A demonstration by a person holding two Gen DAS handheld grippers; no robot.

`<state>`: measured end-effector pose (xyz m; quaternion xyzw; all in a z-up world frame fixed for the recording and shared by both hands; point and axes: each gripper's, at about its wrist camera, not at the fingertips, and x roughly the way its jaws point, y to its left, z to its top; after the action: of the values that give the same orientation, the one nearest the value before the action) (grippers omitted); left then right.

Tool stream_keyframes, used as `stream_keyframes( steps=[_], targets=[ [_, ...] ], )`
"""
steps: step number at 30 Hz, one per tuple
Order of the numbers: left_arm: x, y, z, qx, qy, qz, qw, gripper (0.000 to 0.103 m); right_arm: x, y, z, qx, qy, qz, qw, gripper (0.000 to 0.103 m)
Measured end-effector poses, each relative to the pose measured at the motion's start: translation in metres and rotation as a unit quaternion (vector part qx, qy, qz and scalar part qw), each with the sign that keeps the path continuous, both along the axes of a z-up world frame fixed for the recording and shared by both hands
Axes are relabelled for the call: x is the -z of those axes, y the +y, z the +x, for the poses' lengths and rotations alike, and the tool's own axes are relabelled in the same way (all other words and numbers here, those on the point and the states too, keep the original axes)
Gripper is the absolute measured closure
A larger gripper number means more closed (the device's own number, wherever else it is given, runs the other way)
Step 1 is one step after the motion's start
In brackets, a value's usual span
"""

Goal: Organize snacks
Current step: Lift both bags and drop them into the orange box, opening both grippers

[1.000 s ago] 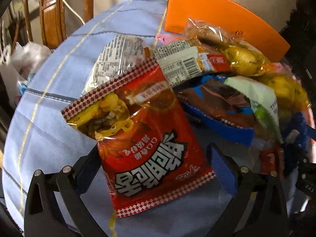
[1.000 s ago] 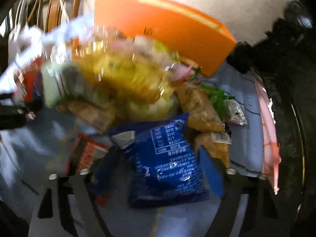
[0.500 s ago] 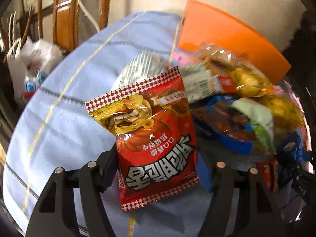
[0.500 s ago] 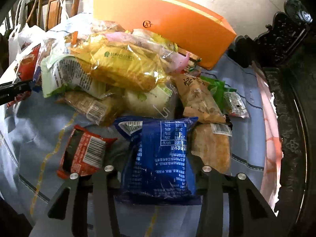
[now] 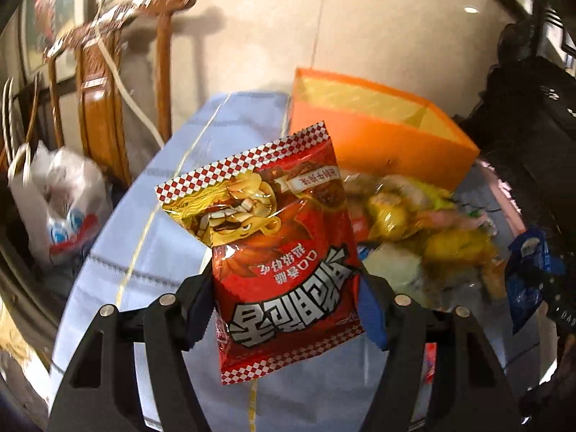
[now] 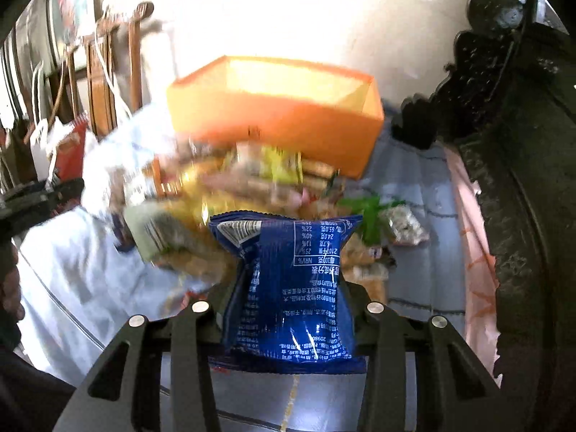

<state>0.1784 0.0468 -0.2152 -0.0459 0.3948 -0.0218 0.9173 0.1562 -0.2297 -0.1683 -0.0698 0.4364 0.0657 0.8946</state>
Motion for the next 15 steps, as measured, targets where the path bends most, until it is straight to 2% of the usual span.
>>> stream_keyframes(
  steps=[6, 10, 15],
  targets=[
    [-0.060, -0.026, 0.031, 0.041, -0.044, 0.001, 0.9982, 0.037, -0.079, -0.006, 0.033, 0.021, -0.065, 0.055, 0.996, 0.060],
    [-0.108, -0.042, 0.078, 0.058, -0.082, -0.005, 0.9949, 0.037, -0.129, -0.015, 0.075, 0.037, -0.104, 0.079, 0.991, 0.060],
    [-0.151, -0.057, 0.142, 0.076, -0.097, -0.014, 0.9923, 0.037, -0.174, -0.027, 0.143, 0.044, -0.122, 0.095, 0.987, 0.060]
  ],
)
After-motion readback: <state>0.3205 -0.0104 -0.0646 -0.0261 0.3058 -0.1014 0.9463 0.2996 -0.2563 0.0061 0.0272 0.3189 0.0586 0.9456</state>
